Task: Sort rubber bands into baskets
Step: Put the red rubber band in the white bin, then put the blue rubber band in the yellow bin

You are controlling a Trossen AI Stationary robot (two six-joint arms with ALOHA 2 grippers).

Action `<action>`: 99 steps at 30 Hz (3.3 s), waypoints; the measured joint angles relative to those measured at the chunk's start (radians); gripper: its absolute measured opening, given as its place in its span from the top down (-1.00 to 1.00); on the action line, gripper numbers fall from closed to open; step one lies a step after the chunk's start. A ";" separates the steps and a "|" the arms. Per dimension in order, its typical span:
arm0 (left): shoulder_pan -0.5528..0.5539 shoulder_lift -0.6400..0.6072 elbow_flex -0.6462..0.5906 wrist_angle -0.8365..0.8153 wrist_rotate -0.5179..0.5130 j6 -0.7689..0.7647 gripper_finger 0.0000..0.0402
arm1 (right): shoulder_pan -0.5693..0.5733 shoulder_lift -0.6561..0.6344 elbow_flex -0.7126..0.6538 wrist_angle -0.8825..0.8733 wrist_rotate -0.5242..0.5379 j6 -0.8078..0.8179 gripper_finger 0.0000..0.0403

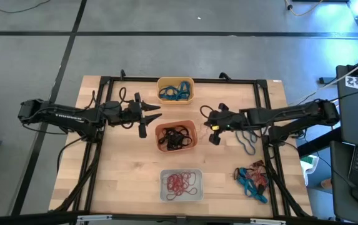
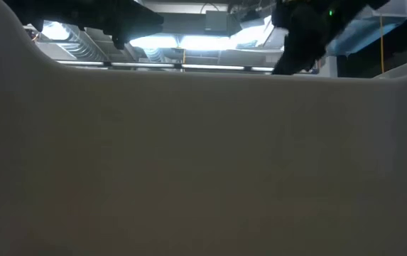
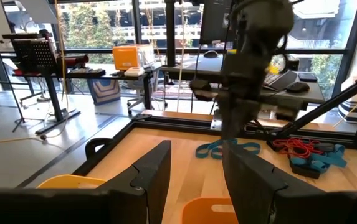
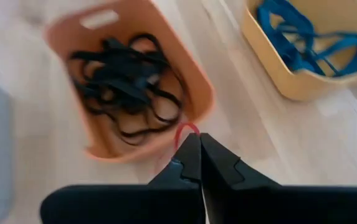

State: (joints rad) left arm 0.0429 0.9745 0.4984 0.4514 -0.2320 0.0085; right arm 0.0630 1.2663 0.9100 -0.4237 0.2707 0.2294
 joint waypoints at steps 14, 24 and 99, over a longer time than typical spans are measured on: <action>0.000 0.000 0.000 -0.002 0.000 -0.001 0.30 | 0.191 0.000 0.154 -0.004 0.000 -0.006 1.00; 0.000 0.000 0.000 0.000 0.000 -0.001 0.30 | 0.317 0.000 0.194 0.068 -0.023 -0.007 1.00; -0.002 0.000 0.000 0.001 0.000 -0.019 0.30 | 0.207 0.129 0.021 -0.704 0.034 0.558 0.26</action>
State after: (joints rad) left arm 0.0410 0.9745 0.4984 0.4522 -0.2317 -0.0104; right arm 0.2696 1.3952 0.9311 -1.1278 0.3047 0.7871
